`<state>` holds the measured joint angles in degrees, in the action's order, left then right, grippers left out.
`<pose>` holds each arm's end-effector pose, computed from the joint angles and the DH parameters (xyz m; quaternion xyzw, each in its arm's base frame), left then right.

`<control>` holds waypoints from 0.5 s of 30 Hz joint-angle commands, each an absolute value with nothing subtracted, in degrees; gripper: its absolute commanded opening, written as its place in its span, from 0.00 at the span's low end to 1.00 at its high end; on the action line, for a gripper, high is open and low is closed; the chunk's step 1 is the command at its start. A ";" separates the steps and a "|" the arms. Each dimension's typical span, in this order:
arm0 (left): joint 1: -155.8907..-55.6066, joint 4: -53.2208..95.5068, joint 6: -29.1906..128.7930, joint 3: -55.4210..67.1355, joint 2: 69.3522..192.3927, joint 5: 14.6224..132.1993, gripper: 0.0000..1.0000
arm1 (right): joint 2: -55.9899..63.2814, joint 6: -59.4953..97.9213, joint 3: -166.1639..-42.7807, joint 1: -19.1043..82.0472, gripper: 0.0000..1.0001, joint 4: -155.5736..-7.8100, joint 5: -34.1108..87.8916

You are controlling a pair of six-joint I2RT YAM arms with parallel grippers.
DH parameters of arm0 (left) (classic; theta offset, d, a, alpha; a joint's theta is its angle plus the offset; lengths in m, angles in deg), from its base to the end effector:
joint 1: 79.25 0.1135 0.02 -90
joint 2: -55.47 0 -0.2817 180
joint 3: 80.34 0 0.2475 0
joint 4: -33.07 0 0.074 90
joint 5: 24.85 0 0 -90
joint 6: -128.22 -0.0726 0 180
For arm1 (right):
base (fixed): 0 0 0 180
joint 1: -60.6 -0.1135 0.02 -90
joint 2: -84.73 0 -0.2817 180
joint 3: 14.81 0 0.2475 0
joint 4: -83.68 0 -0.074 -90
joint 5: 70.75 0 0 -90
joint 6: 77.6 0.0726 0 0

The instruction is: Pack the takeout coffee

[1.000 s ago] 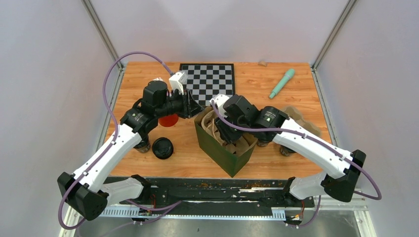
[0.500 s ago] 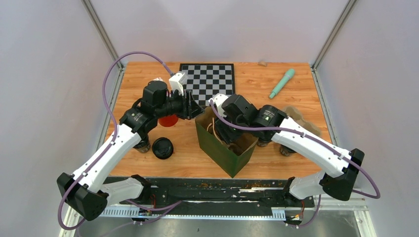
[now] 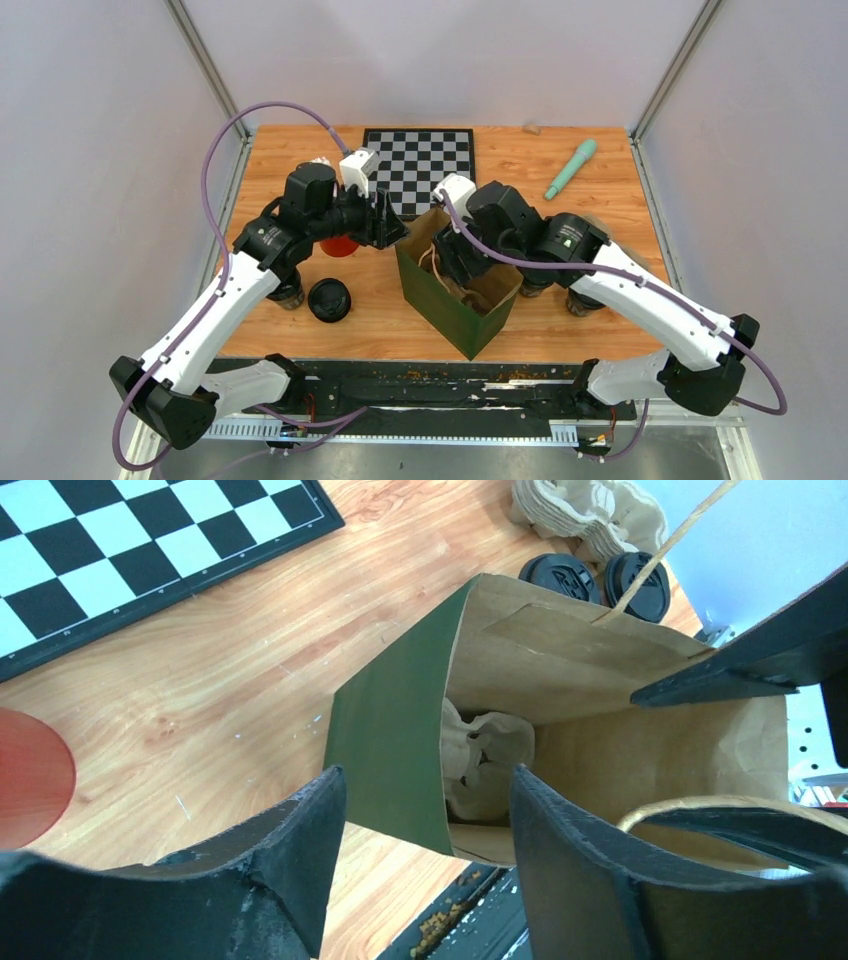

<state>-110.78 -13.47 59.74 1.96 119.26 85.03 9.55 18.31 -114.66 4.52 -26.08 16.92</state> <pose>0.2052 -0.1548 0.3780 0.1622 0.8335 -0.3589 0.3876 0.1562 0.2269 0.3845 -0.3854 0.8415 0.1785 0.3337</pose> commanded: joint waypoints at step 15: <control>-111.07 -24.03 53.62 11.85 119.50 80.17 1.00 | 14.95 15.44 -126.66 4.26 0.85 -33.04 12.15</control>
